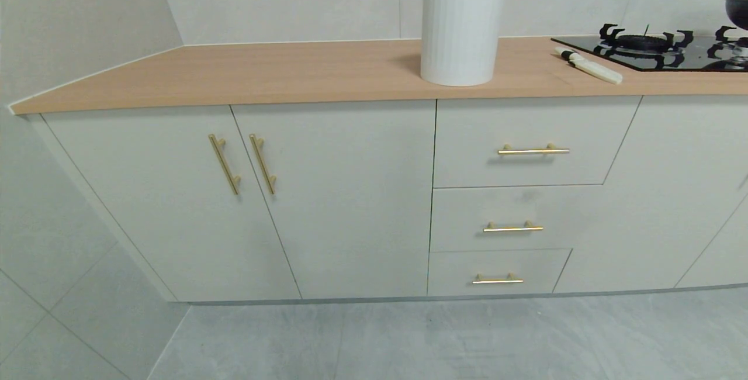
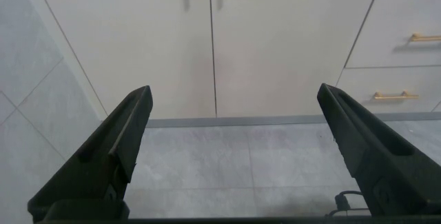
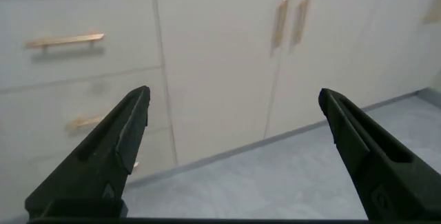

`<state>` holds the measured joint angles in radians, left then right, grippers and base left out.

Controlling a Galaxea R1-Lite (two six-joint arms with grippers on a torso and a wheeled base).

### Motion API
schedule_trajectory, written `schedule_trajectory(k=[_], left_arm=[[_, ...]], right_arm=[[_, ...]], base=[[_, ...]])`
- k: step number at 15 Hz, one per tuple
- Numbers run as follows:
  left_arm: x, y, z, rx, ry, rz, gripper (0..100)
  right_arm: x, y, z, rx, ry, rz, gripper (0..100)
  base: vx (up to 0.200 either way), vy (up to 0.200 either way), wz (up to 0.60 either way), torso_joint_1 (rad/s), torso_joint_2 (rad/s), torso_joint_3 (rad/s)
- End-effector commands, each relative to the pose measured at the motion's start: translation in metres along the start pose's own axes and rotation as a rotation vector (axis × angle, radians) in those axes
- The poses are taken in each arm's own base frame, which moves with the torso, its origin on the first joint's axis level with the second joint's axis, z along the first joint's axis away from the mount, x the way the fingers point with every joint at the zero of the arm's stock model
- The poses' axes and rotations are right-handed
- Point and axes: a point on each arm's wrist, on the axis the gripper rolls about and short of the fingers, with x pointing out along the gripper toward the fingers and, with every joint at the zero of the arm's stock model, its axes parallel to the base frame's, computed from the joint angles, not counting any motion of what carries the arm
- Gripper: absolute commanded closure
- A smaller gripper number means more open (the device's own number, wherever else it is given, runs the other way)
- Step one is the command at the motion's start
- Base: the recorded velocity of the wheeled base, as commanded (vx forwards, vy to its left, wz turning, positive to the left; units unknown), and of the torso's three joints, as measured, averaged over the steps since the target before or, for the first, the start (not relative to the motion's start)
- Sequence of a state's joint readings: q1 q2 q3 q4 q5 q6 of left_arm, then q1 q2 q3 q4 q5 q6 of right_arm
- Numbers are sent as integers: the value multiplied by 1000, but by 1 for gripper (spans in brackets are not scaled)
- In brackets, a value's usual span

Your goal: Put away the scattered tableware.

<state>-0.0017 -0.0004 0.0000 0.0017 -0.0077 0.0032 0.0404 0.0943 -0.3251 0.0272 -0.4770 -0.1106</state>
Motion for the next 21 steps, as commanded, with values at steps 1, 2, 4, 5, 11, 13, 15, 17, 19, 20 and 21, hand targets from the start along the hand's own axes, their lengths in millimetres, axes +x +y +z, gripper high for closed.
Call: schedule_trajectory(k=[1, 2, 4, 5, 11, 13, 15, 17, 19, 20, 21], left_arm=[[0, 0, 0, 0, 0, 0, 0], [0, 0, 0, 0, 0, 0, 0], [0, 0, 0, 0, 0, 0, 0], [0, 0, 0, 0, 0, 0, 0], [0, 0, 0, 0, 0, 0, 0], [0, 0, 0, 0, 0, 0, 0], [0, 0, 0, 0, 0, 0, 0], [0, 0, 0, 0, 0, 0, 0], [0, 0, 0, 3, 0, 0, 0], [0, 0, 0, 8, 0, 0, 0], [0, 0, 0, 4, 0, -1, 0]], right_arm=[[-12, -1, -16, 3, -22, 1, 0], [-10, 2, -22, -2, -11, 45, 0], [-5, 11, -40, -16, 16, 276, 0], [-2, 15, -49, -15, 10, 359, 0], [2, 24, -73, -7, 5, 516, 0], [2, 24, -79, 1, 73, 521, 0], [1, 24, -84, 13, 118, 521, 0], [0, 25, -88, 4, 168, 530, 0], [0, 25, -88, 14, 165, 531, 0], [0, 25, -88, 23, 168, 530, 0], [0, 25, -88, 25, 168, 530, 0]], base=[[0, 0, 0, 0, 0, 0], [0, 0, 0, 0, 0, 0], [0, 0, 0, 0, 0, 0], [0, 0, 0, 0, 0, 0], [0, 0, 0, 0, 0, 0], [0, 0, 0, 0, 0, 0], [0, 0, 0, 0, 0, 0], [0, 0, 0, 0, 0, 0], [0, 0, 0, 0, 0, 0], [0, 0, 0, 0, 0, 0], [0, 0, 0, 0, 0, 0]])
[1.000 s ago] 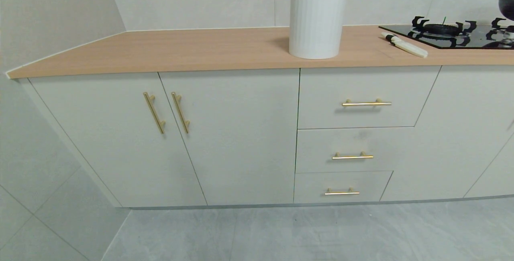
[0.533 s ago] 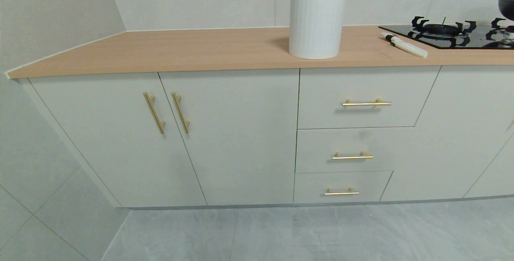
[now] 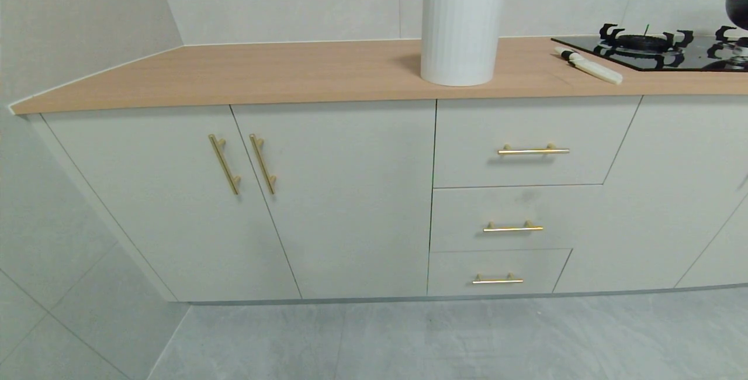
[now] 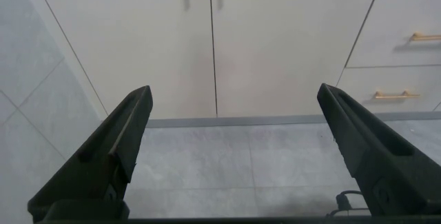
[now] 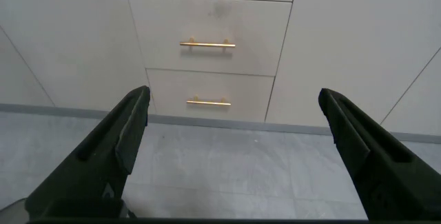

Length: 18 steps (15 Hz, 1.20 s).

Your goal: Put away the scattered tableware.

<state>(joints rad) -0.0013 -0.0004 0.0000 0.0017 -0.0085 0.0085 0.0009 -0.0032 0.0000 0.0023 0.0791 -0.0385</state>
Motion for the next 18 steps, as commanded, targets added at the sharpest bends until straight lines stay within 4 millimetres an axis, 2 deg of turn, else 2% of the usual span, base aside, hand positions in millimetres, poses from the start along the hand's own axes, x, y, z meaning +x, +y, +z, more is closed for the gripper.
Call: schedule_trajectory(k=[1, 6, 18], left_arm=[[0, 0, 0, -1, 0, -1, 0], [0, 0, 0, -2, 0, -1, 0], [0, 0, 0, -4, 0, -1, 0]], right_arm=[[0, 0, 0, 1, 7, 2, 0], [0, 0, 0, 4, 7, 2, 0], [0, 0, 0, 30, 7, 0, 0]], base=[[0, 0, 0, 0, 0, 0], [0, 0, 0, 0, 0, 0], [200, 0, 0, 3, 1, 4]])
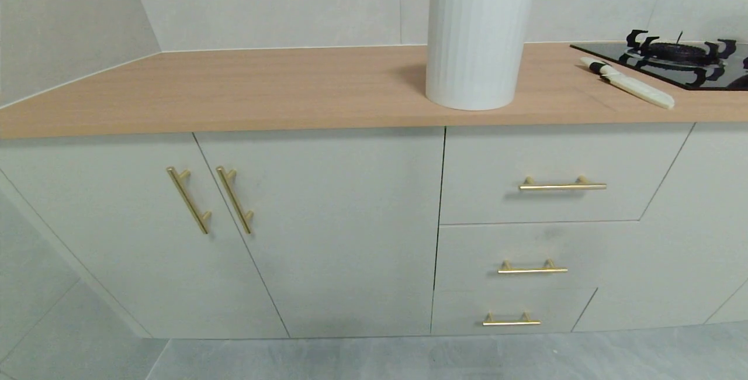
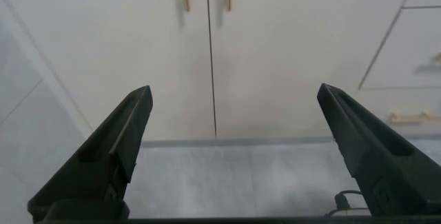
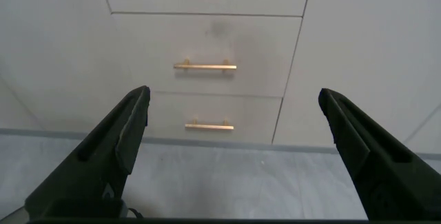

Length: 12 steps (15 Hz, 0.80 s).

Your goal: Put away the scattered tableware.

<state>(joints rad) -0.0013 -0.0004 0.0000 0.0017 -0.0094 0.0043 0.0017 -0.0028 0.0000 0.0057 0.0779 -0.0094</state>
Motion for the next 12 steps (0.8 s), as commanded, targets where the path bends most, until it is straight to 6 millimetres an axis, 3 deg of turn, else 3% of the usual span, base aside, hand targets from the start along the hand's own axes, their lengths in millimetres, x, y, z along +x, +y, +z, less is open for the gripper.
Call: schedule_trajectory(k=[1, 12], left_arm=[[0, 0, 0, 0, 0, 0, 0], [0, 0, 0, 0, 0, 0, 0]], right_arm=[[0, 0, 0, 0, 3, 0, 0], [0, 0, 0, 2, 3, 0, 0]], base=[[200, 0, 0, 2, 2, -2], [200, 0, 0, 4, 3, 1]])
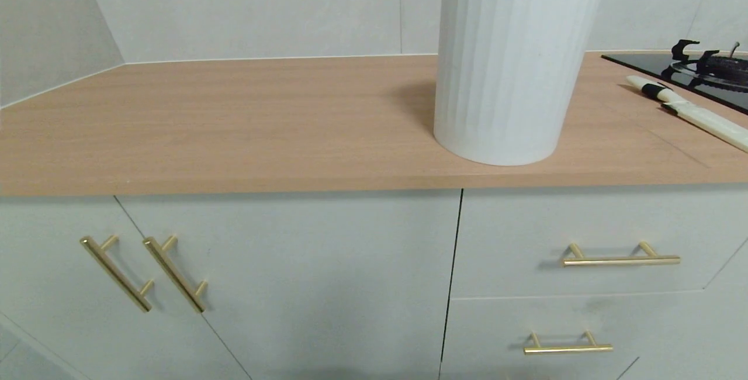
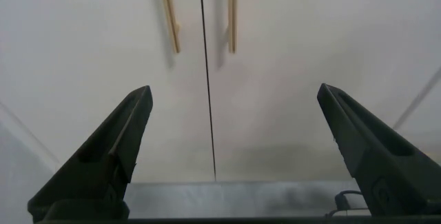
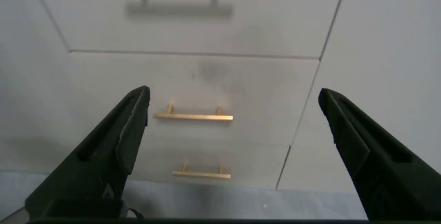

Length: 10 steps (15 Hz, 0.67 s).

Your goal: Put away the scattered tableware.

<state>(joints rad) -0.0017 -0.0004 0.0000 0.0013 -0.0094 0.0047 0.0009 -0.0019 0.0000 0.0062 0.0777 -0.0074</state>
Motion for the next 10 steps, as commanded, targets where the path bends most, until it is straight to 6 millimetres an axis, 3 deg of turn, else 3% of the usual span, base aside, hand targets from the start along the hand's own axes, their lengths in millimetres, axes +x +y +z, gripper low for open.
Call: schedule_trajectory(k=[1, 10], left_arm=[[0, 0, 0, 0, 1, 0, 0], [0, 0, 0, -2, 1, 0, 0]], right_arm=[[0, 0, 0, 0, 2, 3, 0], [0, 0, 0, 1, 2, 1, 0]], base=[[0, 0, 0, 0, 0, 0], [0, 0, 0, 0, 0, 0]])
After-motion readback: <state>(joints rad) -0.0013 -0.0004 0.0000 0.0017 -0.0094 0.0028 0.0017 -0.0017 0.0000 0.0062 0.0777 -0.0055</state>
